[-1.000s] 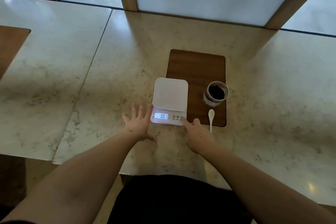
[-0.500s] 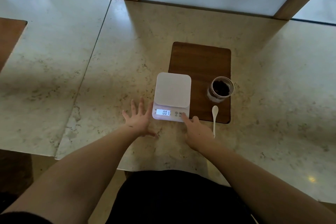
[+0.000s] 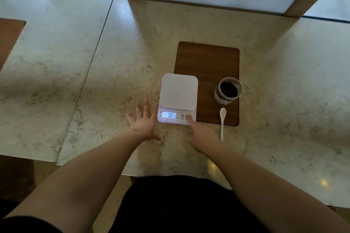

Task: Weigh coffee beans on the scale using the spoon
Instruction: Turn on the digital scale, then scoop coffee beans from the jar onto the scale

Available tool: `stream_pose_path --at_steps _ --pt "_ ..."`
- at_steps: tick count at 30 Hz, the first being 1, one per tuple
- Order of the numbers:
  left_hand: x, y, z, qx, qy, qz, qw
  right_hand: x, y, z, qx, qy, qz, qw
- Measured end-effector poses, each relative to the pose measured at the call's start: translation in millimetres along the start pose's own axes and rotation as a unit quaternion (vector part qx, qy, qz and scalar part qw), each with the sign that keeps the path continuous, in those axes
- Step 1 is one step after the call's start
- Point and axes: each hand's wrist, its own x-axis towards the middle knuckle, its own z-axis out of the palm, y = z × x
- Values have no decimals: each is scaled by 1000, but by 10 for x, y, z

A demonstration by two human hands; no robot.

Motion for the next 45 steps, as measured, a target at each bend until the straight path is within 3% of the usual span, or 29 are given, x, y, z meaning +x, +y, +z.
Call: stream_pose_path --at_steps 3,7,15,18,29,38,45 --pt "-6 -7 7 -2 0 -2 1000 46 0 -45 6 4 -3 1000" --pt "18 -32 24 5 10 4 1000 -71 138 -16 110 103 10 988" --pt "23 -45 27 -2 13 13 1000 -216 630 -22 259 218 238 910" --pt "0 -22 14 9 -2 4 1000 -198 693 -66 251 198 264 910" --pt "-77 49 -65 19 -35 -23 999 -93 689 -126 174 117 274 939" --pt "-32 32 -34 22 -39 -25 999 -31 707 -51 184 92 253 945" --pt "-20 33 -27 19 -30 -24 999 -106 647 -93 188 126 143 964"
